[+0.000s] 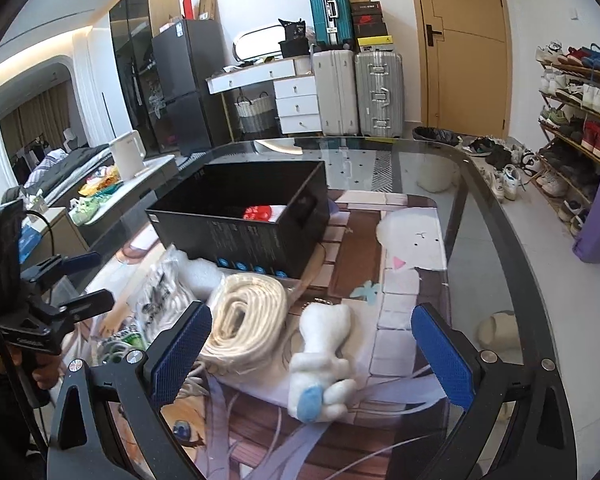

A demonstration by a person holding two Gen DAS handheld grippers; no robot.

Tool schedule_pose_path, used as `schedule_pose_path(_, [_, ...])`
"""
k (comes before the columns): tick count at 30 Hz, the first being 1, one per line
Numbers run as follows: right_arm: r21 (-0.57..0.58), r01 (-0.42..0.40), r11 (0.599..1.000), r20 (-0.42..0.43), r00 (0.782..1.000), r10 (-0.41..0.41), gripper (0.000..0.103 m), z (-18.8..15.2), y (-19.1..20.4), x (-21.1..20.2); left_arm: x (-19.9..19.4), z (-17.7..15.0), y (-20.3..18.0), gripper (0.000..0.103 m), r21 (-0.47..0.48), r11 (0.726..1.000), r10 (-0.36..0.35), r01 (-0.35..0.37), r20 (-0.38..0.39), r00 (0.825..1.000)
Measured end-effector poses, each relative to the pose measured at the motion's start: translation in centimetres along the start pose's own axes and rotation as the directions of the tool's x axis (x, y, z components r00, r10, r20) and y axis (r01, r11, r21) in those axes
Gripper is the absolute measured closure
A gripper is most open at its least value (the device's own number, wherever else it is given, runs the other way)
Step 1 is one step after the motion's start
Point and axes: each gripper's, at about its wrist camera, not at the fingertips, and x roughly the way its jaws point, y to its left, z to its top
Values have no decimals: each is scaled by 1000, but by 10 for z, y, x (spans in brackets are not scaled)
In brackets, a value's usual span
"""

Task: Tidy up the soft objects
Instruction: 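Move the right gripper back to the white plush toy, then grasp the white plush toy with the right gripper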

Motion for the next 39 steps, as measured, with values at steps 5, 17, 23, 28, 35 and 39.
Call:
schedule_pose_path(5, [6, 10, 1000, -41, 999, -9, 1, -4, -3, 9, -1, -2, -5, 0, 17, 1000, -3, 3, 1, 1000])
schedule_pose_path(17, [1, 59, 998, -153, 987, -58, 1, -23, -13, 38, 7, -7, -10, 0, 41, 999, 17, -15, -32, 999])
schedule_pose_path(23, [-36, 20, 999, -182, 983, -26, 11, -27, -1, 45, 8, -7, -7, 0, 34, 999, 17, -16, -35, 999])
schedule_pose_path(28, [-42, -8, 999, -196, 981, 0, 23, -28, 5, 49, 8, -7, -7, 0, 34, 999, 16, -15, -34, 999])
schedule_pose_path(35, [-76, 3, 997, -198, 980, -18, 35, -29, 11, 50, 9, -8, -5, 0, 29, 999, 15, -14, -37, 999])
schedule_pose_path(39, [-86, 3, 996, -192, 981, -20, 55, -29, 11, 48, 9, -8, -5, 0, 33, 999, 13, -12, -38, 999])
